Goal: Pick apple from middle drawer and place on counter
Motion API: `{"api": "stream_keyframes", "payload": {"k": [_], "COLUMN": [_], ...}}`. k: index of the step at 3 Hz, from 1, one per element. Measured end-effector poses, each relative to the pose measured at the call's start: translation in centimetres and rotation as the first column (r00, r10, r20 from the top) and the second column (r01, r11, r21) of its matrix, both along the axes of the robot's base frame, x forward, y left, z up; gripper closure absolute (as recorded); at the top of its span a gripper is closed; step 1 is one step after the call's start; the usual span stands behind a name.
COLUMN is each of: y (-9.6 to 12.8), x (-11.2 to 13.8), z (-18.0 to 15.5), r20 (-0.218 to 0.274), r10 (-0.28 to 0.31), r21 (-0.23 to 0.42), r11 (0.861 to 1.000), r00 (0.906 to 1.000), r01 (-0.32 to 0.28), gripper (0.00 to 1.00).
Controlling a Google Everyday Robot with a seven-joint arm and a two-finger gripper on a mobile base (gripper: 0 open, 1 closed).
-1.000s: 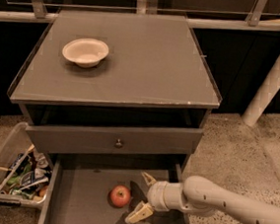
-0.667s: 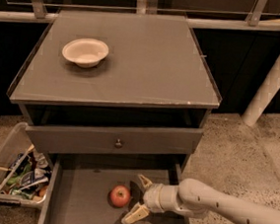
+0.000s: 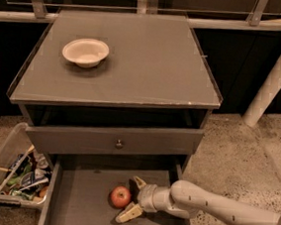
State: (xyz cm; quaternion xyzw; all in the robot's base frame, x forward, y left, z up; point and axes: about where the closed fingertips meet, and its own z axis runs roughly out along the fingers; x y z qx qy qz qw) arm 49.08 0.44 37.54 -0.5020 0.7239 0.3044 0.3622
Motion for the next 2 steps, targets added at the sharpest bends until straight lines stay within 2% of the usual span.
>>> {"api": "stream_keyframes", "payload": {"k": [1,2], "y": [0.02,0.02], "x": [0.0,-0.01], "z": [-0.05,-0.05], "r20": [-0.001,-0.001], "r10": [0.0,0.0], "r21": [0.001,0.001], "r11": [1.0,1.0], "r00": [1.0,1.0], "r01": [0.0,0.0], "gripper": [0.0,0.18]}}
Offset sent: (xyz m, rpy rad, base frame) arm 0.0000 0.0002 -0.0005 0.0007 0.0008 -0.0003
